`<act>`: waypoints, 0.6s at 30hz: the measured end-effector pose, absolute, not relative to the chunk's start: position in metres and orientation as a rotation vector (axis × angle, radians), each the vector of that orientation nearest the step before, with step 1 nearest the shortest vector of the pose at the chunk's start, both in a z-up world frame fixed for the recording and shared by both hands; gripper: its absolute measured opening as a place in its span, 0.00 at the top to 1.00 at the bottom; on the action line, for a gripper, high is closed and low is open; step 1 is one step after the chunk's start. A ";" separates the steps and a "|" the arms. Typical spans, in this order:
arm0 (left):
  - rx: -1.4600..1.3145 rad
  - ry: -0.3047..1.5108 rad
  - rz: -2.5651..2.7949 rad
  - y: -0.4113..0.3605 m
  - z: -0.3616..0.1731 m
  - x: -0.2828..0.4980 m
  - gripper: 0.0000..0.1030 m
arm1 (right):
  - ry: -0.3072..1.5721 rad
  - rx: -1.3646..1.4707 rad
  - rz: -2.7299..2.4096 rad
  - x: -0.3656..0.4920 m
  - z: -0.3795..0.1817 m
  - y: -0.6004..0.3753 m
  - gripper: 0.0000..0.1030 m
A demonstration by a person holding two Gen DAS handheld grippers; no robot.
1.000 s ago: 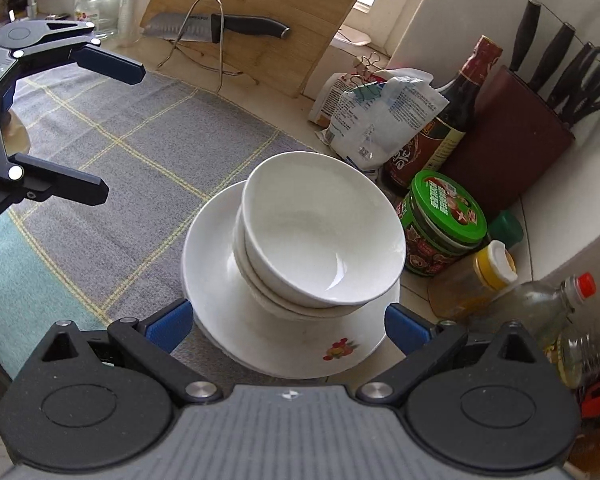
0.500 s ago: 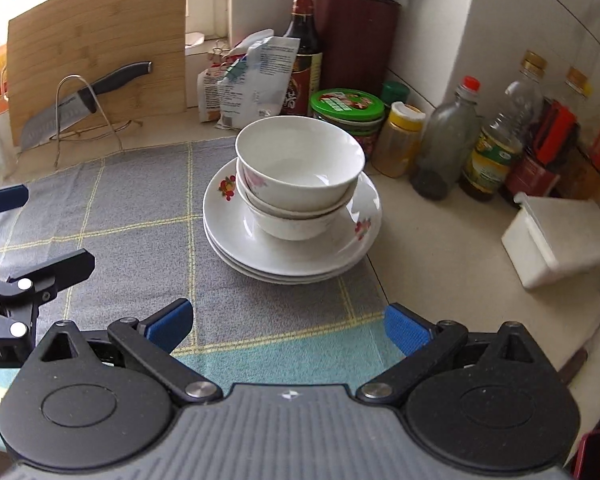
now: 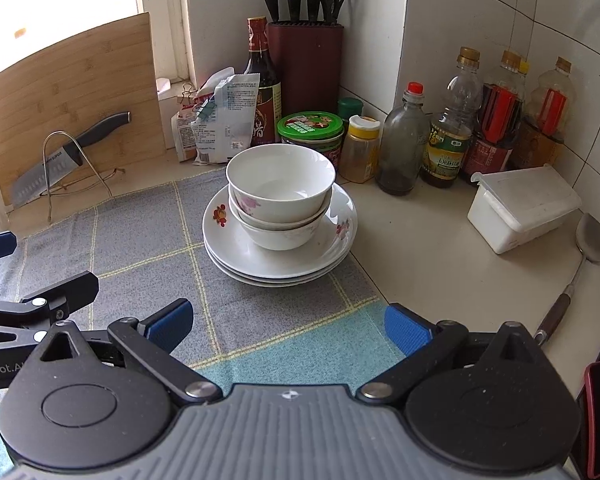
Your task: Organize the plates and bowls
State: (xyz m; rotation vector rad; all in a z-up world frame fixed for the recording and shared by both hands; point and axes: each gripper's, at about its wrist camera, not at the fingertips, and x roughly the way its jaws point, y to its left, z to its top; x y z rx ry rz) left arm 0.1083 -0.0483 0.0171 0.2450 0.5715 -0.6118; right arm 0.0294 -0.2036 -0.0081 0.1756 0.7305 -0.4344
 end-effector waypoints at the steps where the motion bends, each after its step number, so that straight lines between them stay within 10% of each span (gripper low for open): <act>1: 0.246 0.576 -0.609 -0.048 0.018 0.109 0.01 | 0.730 0.178 -0.433 0.029 -0.008 -0.204 0.00; 18: 0.238 0.587 -0.585 -0.052 0.025 0.110 0.01 | 0.712 0.178 -0.444 0.030 -0.002 -0.205 0.00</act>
